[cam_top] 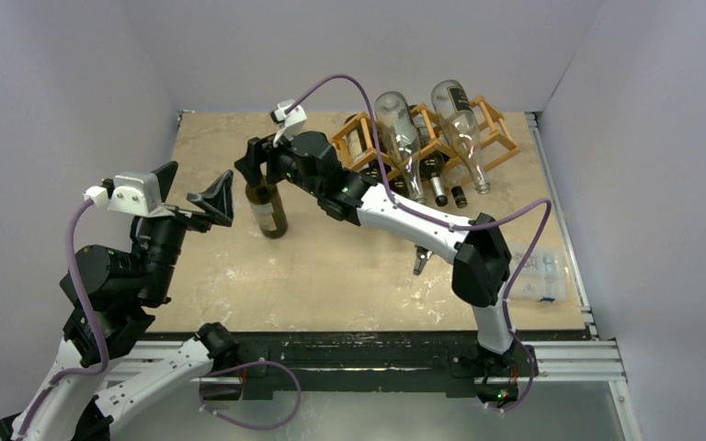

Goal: Put the wine bottle on the wine rack

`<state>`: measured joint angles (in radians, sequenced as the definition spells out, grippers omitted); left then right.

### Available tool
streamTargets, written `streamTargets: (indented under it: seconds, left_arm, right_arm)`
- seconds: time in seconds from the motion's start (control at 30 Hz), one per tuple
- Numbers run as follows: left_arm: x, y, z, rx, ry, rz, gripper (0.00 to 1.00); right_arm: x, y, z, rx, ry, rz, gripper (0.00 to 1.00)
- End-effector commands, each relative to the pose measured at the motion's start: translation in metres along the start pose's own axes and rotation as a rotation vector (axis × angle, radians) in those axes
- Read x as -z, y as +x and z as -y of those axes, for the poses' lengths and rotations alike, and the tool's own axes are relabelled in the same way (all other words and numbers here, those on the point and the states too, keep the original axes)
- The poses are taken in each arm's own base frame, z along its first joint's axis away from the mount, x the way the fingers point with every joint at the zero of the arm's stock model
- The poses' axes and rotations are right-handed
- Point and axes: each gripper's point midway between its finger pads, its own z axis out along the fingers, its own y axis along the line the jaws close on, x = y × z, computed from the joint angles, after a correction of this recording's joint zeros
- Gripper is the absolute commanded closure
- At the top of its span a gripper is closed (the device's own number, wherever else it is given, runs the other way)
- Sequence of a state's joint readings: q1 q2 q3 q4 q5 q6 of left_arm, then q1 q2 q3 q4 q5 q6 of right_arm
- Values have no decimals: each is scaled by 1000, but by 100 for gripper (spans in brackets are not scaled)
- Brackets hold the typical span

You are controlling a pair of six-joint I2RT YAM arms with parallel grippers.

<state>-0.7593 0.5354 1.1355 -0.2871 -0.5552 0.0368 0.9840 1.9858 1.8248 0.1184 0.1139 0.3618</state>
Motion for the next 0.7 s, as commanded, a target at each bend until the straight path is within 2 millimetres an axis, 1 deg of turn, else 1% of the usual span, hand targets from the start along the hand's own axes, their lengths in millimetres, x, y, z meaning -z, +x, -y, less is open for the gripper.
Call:
streamTargets:
  seconds: [0.0,0.3,0.53,0.67]
  left_arm:
    - [3,-15,-5,34,-14,38,1]
    - [3,-15,-4,34,-12,37,1]
    - [1,-14,-3,32,-10,32,1]
    - [0,-12,-2,29,-8,27,1]
  right_arm:
    - [-3,-21,-12,-24,-2,47,28]
    - [-5,-12,-12,-19,-3,25,37]
    - [0,-6,-10,-17,-7,15,41]
    - [4,-7,-11,-17,-12,13,51]
